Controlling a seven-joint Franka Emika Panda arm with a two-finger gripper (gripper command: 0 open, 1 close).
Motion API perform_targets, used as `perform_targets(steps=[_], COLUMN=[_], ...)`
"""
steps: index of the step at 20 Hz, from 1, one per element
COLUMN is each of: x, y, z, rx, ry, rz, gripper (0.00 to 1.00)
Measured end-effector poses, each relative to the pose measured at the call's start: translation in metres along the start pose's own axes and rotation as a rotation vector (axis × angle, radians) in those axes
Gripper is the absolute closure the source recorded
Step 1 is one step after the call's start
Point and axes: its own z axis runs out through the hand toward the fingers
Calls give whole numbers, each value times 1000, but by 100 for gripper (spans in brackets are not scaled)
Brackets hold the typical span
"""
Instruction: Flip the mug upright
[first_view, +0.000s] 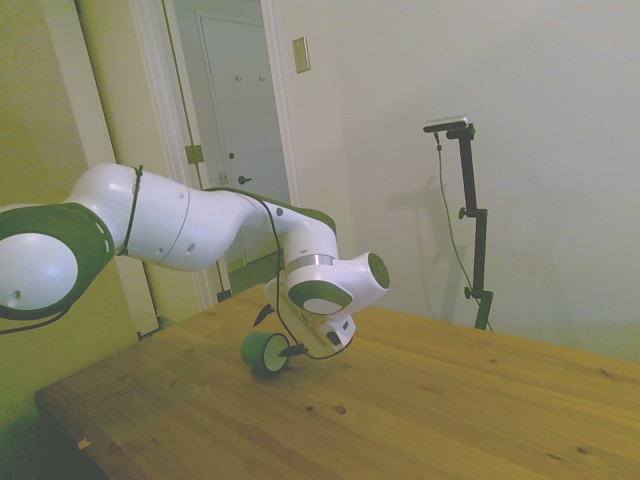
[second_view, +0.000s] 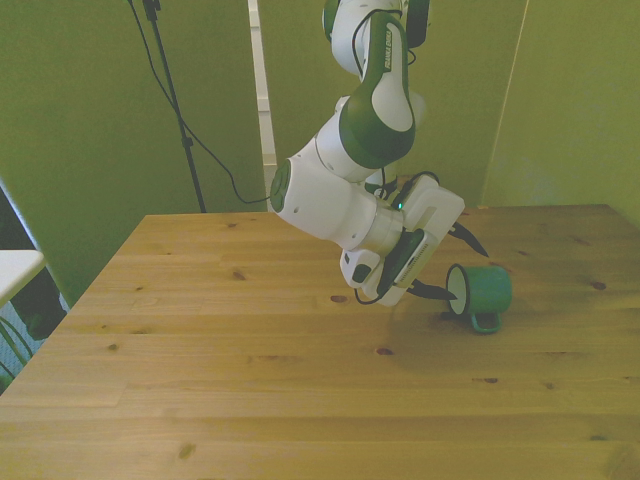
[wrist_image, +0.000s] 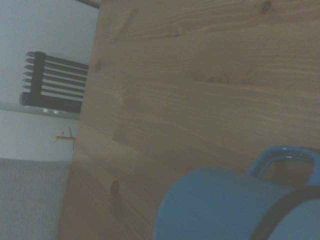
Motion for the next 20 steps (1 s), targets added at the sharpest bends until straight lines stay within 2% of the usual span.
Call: perform_targets(steps=[8,9,20], x=[-3,-3,-6], y=[-15,-15,-20], z=[31,32,43], rx=[-3,-4,4], ry=[-43,-46,-54], rz=[-19,-19,-21], gripper=[0,100,100])
